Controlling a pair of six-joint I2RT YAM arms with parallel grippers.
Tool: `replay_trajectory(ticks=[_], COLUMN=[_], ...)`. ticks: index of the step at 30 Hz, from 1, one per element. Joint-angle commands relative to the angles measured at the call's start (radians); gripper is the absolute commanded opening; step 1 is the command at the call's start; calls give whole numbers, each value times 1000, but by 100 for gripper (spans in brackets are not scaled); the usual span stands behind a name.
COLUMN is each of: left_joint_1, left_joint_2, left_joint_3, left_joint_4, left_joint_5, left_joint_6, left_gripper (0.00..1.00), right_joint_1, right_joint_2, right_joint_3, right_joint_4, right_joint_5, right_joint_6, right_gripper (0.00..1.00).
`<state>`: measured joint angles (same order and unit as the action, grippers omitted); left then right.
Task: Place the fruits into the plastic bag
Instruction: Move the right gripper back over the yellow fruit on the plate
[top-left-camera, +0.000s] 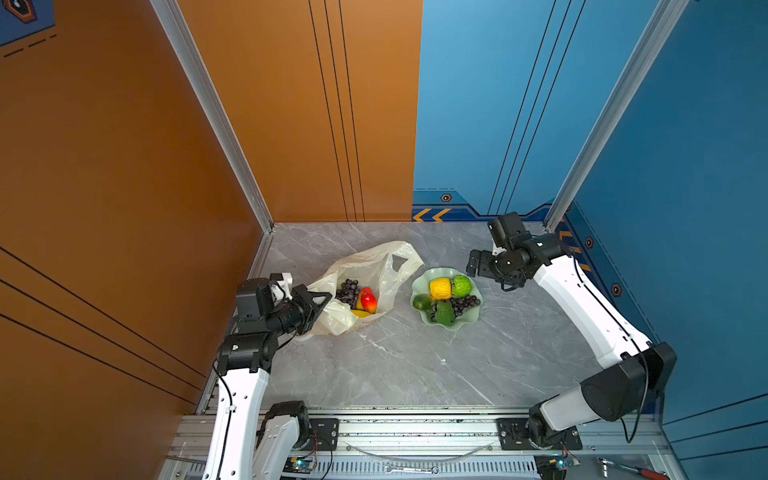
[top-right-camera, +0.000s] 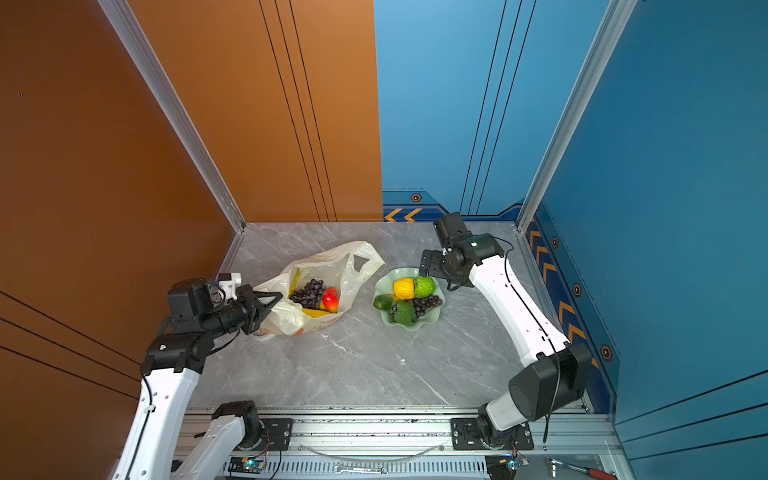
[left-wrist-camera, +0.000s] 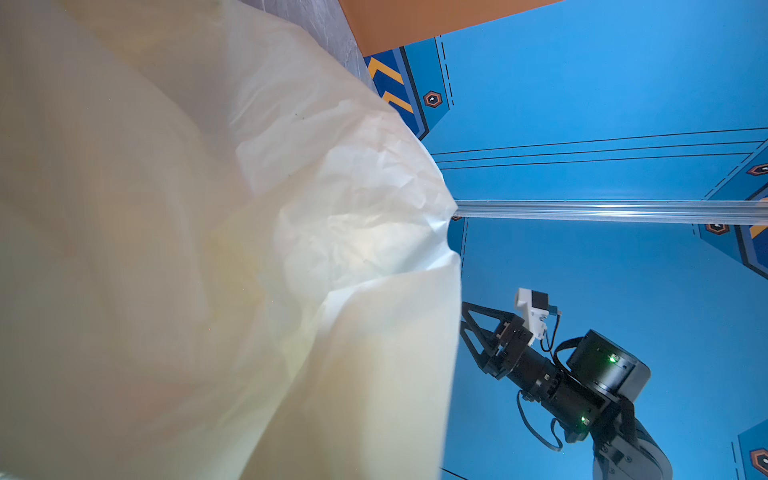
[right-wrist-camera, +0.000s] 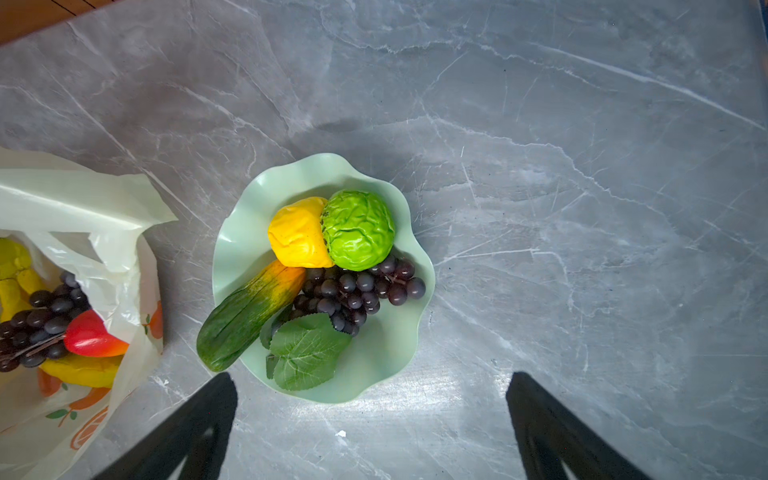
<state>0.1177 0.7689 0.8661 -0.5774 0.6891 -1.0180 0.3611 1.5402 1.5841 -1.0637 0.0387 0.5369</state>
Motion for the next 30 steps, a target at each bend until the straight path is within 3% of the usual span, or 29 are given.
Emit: replay_trajectory(ticks=[1, 21, 30], left_joint_1=[4, 8, 15], left_joint_2=[-10, -6, 7], left_joint_3=[-5, -6, -4], left_joint_4=[16, 12, 4], left_joint_5=[10, 20, 29], left_joint_6=[-2, 2, 15], left_gripper=[0, 0, 0], right_joint_1=[8, 32, 13], right_joint_2=[69, 324, 397], right_joint_3=[-18, 29, 65], right_joint_4=[-10, 74, 114], right_joint_5=[-31, -64, -90], right_joint_6=[12, 11, 47], right_gripper=[100, 100, 93])
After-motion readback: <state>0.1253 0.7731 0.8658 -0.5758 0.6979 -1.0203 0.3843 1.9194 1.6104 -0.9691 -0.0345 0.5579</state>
